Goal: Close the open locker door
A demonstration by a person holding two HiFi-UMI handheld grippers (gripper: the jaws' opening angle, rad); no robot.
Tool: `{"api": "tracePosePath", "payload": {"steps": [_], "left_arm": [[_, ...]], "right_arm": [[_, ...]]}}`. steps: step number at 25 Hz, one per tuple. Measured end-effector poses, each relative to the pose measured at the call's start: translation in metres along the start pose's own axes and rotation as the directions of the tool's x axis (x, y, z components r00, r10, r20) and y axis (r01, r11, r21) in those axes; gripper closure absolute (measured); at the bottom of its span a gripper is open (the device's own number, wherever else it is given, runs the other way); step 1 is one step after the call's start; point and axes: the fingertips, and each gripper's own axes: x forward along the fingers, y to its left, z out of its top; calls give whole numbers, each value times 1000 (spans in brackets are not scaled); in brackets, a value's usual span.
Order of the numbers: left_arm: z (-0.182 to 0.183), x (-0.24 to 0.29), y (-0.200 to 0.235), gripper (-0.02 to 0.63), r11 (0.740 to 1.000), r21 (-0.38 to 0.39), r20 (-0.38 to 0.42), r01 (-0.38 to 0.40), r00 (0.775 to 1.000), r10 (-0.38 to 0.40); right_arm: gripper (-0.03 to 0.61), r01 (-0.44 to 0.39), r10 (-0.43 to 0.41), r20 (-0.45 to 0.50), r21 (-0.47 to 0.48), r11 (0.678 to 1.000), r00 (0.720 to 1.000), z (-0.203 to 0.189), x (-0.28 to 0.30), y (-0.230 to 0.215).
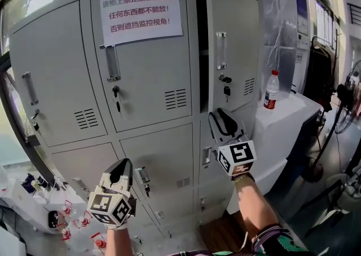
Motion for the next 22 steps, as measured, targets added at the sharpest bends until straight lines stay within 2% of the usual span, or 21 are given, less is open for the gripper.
{"api": "tracePosePath", "payload": {"steps": [10,22], "left_arm": [[-4,-7,15,592,998,-13,-6,-64,998,64],[-19,-25,35,592,991,-17,-40,-132,991,131]], "right_arm": [[480,-59,60,-32,45,997,998,-20,27,12],[483,-92,97,-23,164,982,995,-31,50,18]]}}
